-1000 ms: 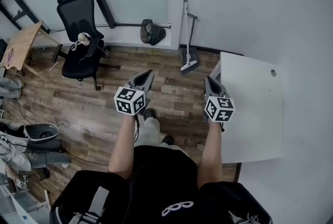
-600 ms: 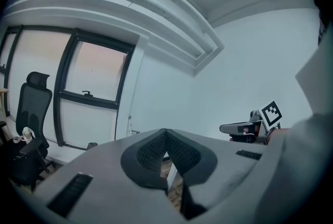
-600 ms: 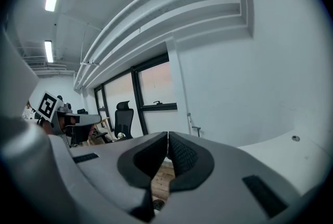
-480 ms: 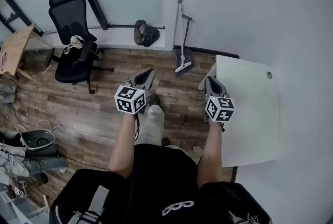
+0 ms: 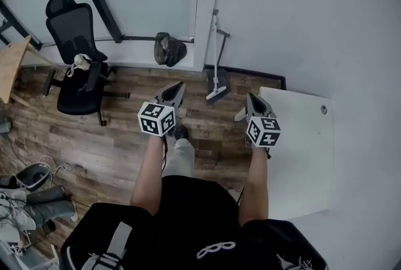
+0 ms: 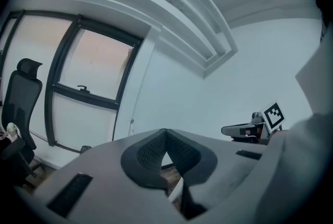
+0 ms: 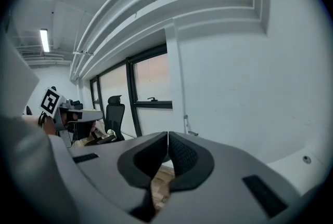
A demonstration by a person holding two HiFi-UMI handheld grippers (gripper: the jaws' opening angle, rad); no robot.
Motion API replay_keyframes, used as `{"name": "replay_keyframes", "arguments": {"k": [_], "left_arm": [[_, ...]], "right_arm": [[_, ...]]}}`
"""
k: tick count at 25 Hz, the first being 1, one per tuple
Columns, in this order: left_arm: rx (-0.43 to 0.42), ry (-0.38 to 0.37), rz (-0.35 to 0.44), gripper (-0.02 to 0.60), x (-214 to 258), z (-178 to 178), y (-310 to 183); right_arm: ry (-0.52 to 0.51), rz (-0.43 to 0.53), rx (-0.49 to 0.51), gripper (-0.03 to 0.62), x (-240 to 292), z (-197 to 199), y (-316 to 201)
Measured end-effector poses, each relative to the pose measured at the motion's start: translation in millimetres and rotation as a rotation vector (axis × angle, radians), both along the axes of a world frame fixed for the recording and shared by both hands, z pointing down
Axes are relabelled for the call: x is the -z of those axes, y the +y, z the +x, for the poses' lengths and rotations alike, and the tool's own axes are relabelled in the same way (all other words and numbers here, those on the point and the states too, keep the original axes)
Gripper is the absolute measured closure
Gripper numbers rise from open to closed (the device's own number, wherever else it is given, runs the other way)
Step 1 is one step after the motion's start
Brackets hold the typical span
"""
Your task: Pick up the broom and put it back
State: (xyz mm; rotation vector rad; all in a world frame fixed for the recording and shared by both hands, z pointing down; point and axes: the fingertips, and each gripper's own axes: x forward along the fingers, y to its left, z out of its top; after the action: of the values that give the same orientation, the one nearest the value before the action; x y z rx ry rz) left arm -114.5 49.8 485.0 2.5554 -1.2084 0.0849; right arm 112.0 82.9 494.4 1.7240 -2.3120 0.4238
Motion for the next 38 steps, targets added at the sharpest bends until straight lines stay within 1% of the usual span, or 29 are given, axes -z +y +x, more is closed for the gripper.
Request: {"name": "replay_keyframes", "arguments": {"k": [5, 8, 11, 15, 21, 24, 29, 38], "left_arm": [[-0.02, 0.014, -0.009, 0.562, 4, 0, -86], [-0.033, 0.013, -0.012, 0.562, 5, -1, -131], [-0.045, 0.004, -0.018, 0.562, 2, -3, -167], [-0.039, 0.008, -0.022, 0.563, 1, -12, -204], [-0.042, 0.007, -0.03, 0.563, -1, -17, -245], [-0.046, 0.008, -0.028, 0.562, -2, -13, -261], [-0.055, -0.001, -0.019, 0.563, -6, -3, -281], [-0.052, -0.013, -0.03, 0.563, -9, -1, -302]], "right_arm": [[0.038, -0.004, -0.018, 0.569, 9, -1, -82], [0.038, -0.012, -0.021, 0.569, 8, -7, -127], [0.038, -0.027, -0.022, 0.568, 2, -12, -162], [0.025, -0.032, -0.029, 0.569, 1, -17, -199], [0.037, -0.043, -0.02, 0.569, -3, -27, -241], [0.044, -0.044, -0.013, 0.569, -5, -28, -258], [0.038, -0.043, -0.026, 0.568, -14, -16, -278], [0.024, -0.06, -0.014, 0.569, -24, -17, -300]]}}
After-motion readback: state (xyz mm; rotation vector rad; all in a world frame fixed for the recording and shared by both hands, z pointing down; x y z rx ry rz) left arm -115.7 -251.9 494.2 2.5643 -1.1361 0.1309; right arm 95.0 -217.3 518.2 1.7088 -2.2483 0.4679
